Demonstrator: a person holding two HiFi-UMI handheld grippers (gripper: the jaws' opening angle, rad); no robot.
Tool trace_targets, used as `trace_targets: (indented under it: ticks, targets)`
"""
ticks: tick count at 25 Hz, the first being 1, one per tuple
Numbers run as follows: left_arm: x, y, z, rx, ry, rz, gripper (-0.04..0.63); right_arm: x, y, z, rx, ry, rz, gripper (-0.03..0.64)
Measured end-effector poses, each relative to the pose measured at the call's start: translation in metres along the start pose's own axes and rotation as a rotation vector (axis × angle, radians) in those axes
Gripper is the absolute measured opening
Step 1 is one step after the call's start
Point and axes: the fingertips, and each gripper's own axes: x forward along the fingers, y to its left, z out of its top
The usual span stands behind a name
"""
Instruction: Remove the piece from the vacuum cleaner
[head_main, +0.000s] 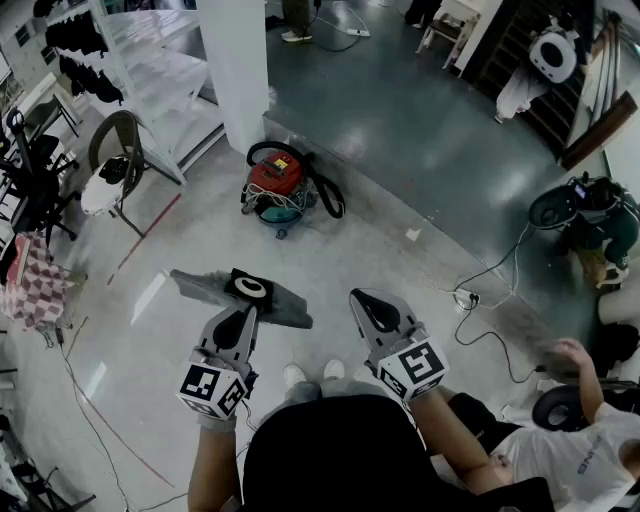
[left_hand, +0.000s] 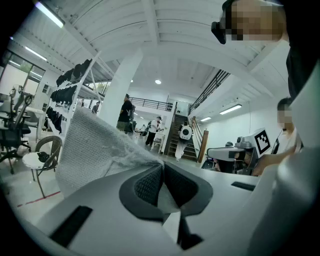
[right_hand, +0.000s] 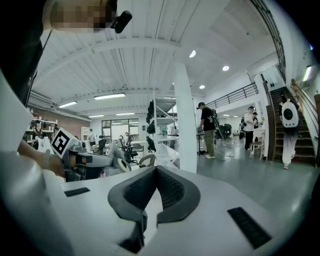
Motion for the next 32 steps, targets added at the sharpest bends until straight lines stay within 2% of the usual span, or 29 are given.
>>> trace_targets:
  ticks: [9,15,22,32]
  targets:
    - [-0.007,0.033,-0.009,-0.036,0.016,0.003,0.031,0.018,0.001,-0.008,0.06,-0.005,-0.024,0.029]
    - [0.008,0.06,-0.017,-0.04,0.059,0.015,0.031,0.041,-0.027,-0.015,0.088,0.018,-0.077,0.029]
    - [0.068,0.094,-0.023,-0.059,0.104,0.066,0.031,0.098,-0.095,-0.022,0.136,0.032,-0.063,0.029]
    - [0.204,0.143,-0.002,-0.1,0.174,0.225,0.031,0.212,-0.221,-0.005,0.141,0.092,0.102,0.029]
